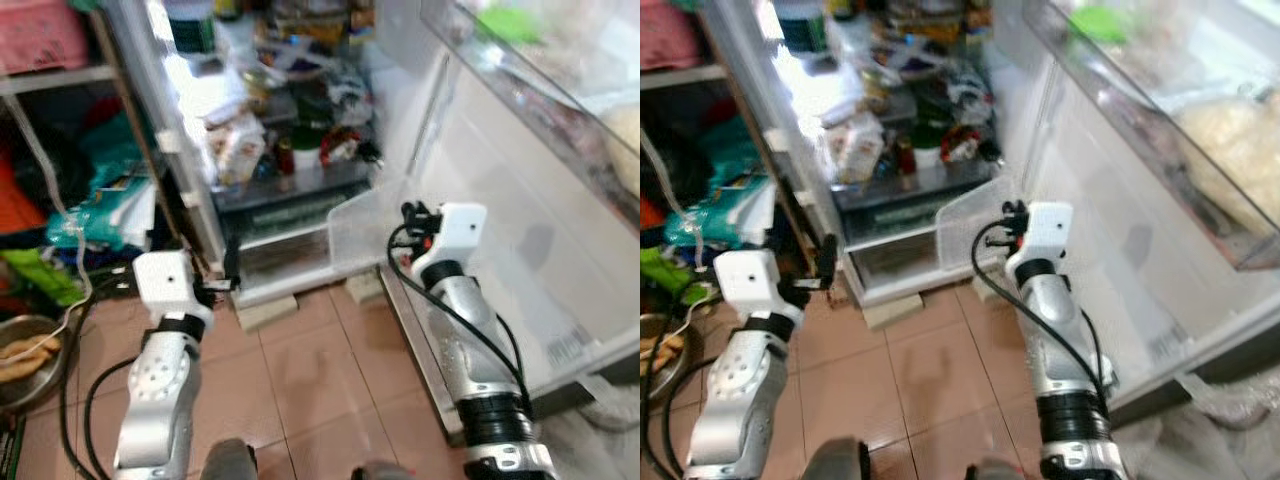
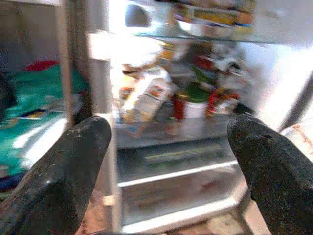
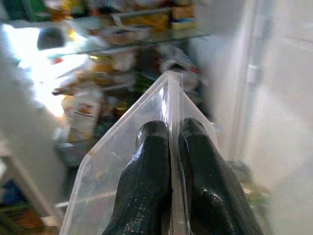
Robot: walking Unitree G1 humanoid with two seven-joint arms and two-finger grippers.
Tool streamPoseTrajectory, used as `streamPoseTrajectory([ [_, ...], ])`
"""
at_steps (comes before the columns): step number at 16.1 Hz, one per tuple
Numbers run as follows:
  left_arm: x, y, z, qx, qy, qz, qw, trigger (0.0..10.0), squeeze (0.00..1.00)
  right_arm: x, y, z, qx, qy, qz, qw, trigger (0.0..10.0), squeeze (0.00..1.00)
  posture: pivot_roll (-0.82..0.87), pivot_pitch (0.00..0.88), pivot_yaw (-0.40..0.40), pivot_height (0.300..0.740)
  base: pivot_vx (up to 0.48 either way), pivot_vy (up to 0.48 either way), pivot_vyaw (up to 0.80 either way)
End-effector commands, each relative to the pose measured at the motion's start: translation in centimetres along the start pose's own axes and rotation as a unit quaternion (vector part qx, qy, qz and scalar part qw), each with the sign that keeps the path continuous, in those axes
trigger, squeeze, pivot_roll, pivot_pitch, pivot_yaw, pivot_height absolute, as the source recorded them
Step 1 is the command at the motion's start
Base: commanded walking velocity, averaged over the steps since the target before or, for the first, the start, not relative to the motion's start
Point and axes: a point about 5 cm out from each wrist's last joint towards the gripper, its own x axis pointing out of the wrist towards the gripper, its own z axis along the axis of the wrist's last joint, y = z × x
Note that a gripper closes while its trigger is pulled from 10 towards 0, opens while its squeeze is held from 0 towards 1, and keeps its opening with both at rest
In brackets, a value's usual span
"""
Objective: Restocking fridge
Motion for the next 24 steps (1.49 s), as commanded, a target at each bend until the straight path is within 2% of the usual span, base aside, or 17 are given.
streamPoseTrajectory([
  [1,0.09,0.29,0.13,0.006,-0.001,0.003,1.0,10.0,0.0,0.44,0.51,0.52,-0.001,-0.01,0.01,1.0,10.0,0.0,0.09,0.131,-0.029,0.74,0.319,0.0,0.0],
  [3,0.16,0.11,0.14,0.004,-0.001,0.001,1.0,10.0,0.0,0.51,0.58,0.63,-0.015,-0.015,0.019,1.0,10.0,0.0,0.09,0.125,-0.025,0.74,0.332,0.0,0.0],
  [7,0.5,0.12,0.33,0.005,-0.004,-0.001,1.0,10.0,0.0,0.64,0.74,0.65,-0.01,-0.016,0.015,1.0,10.0,0.0,0.09,0.119,-0.02,0.74,0.383,0.0,0.66],
  [10,0.55,-0.07,0.39,0.005,-0.006,-0.005,1.0,10.0,0.0,0.52,0.67,0.44,-0.01,-0.014,0.014,1.0,10.0,0.0,0.09,0.116,-0.018,0.74,0.423,0.0,0.0],
  [19,0.74,-0.14,0.46,0.011,-0.006,-0.01,1.0,10.0,0.0,0.7,0.45,0.29,-0.011,-0.011,0.01,1.0,10.0,0.0,0.09,0.121,-0.013,0.74,0.406,0.253,0.0],
  [24,0.69,-0.15,0.31,0.011,-0.002,-0.007,1.0,10.0,0.0,0.68,0.43,0.27,-0.012,-0.01,0.011,1.0,10.0,0.0,0.09,0.122,-0.015,0.74,0.061,0.053,0.0],
])
